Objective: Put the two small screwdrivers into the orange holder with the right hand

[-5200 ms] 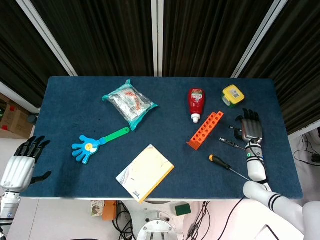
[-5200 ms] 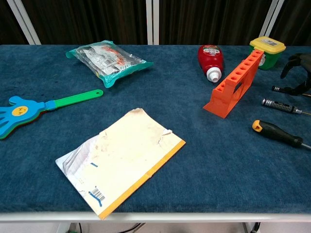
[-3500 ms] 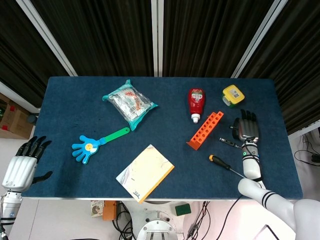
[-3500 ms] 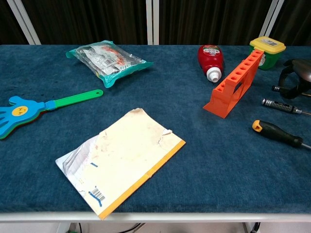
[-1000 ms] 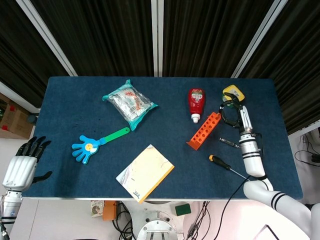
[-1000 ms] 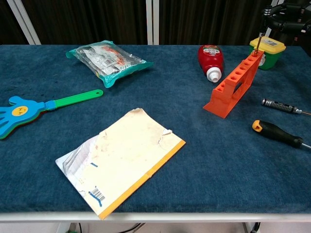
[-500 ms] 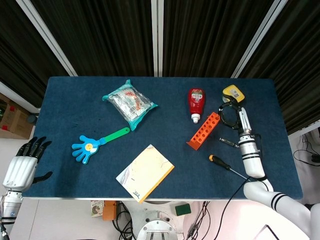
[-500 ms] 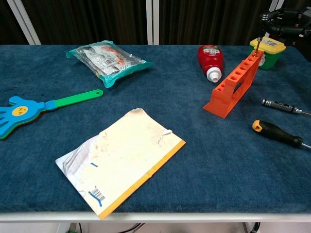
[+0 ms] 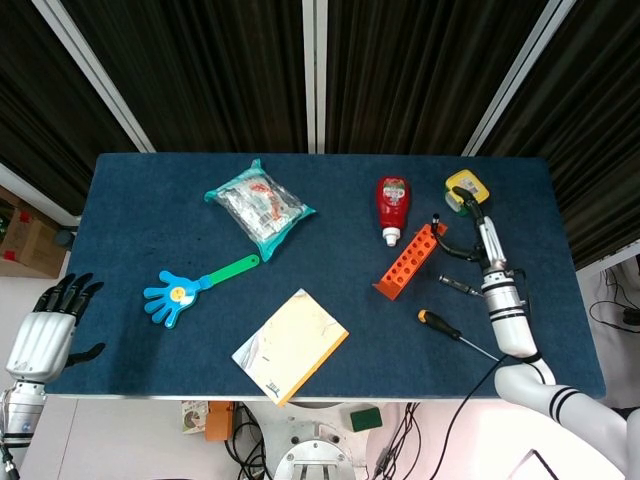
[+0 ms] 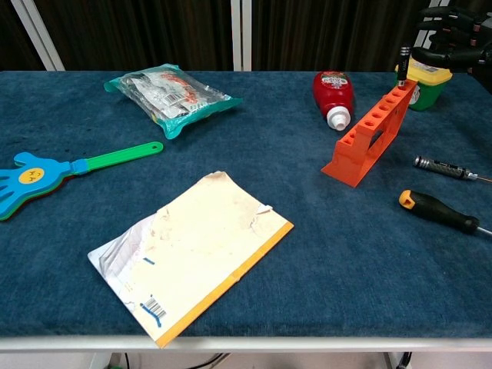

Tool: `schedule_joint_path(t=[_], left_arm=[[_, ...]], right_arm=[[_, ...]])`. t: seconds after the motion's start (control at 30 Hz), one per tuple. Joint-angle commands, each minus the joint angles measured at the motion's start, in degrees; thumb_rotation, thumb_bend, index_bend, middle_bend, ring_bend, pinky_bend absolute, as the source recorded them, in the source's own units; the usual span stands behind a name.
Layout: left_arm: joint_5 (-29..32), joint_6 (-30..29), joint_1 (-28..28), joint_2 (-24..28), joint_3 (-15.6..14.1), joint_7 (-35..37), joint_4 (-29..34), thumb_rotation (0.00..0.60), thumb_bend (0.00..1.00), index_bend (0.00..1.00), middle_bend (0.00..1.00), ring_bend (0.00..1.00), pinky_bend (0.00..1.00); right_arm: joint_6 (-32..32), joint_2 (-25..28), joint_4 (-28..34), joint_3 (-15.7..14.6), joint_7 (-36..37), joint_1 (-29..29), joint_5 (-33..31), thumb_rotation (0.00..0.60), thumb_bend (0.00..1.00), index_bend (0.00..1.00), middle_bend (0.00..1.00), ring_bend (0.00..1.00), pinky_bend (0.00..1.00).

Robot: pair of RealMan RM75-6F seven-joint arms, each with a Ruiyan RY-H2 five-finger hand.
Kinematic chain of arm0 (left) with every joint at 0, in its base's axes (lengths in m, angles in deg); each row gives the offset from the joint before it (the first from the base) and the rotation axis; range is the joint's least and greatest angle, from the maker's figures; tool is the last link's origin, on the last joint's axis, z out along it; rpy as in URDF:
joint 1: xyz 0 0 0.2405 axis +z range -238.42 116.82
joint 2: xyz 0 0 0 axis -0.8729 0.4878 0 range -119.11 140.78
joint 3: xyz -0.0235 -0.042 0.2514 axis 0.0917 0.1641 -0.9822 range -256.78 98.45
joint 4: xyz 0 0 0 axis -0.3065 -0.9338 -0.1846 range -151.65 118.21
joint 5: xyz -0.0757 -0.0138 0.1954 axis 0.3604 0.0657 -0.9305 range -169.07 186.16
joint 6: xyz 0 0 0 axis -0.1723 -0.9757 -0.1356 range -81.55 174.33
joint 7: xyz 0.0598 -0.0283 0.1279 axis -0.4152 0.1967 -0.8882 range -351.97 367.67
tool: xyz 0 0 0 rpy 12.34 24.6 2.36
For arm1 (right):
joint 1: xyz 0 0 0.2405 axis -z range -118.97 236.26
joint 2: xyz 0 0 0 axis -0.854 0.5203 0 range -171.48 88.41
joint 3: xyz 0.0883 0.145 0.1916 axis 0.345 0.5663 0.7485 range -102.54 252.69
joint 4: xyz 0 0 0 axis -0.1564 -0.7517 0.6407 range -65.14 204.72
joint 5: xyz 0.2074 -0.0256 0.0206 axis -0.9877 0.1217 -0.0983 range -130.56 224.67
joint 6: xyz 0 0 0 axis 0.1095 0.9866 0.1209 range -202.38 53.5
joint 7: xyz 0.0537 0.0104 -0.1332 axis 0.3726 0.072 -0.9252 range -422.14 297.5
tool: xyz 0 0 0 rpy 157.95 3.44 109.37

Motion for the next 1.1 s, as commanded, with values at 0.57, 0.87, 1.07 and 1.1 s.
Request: schedule_joint_path(t=[0.57, 0.87, 1.07, 1.1], left_arm=[[-0.42, -0.31, 0.10, -0.24, -0.22, -0.72, 0.18, 0.600, 0.05, 0.15, 0.08, 0.04, 0.18], [-1.17, -0.34, 0.10, -0.41, -0.62, -1.18, 0.24, 0.600, 0.05, 0.15, 0.08, 0.04, 0.18], [-1.54, -0.47, 0.18, -0.50, -0.83, -1.52, 0.33, 0.600, 0.05, 0.15, 0.08, 0.04, 0.18], [-1.59, -0.47, 0.19, -0.52, -0.87, -1.53, 0.33, 0.600, 0.05, 0.15, 0.08, 0.04, 0.18]], right_arm=[[15.58, 9.30, 9.69, -6.06, -24.91, 10.94, 3.48, 0.600, 0.30, 0.41, 0.04, 0.00, 0.00], [5.04, 14.80, 17.89, -10.11, -51.58, 12.16, -8.77, 0.600, 0.31, 0.45, 0.01, 0.00, 0.00], [0.84, 12.70, 18.37, -9.88, -59.46, 10.18, -14.85, 0.600, 0.31, 0.45, 0.01, 0.00, 0.00], [0.24, 12.20, 18.39, -9.78, -60.44, 9.77, -15.65, 0.600, 0.31, 0.45, 0.01, 0.00, 0.00]])
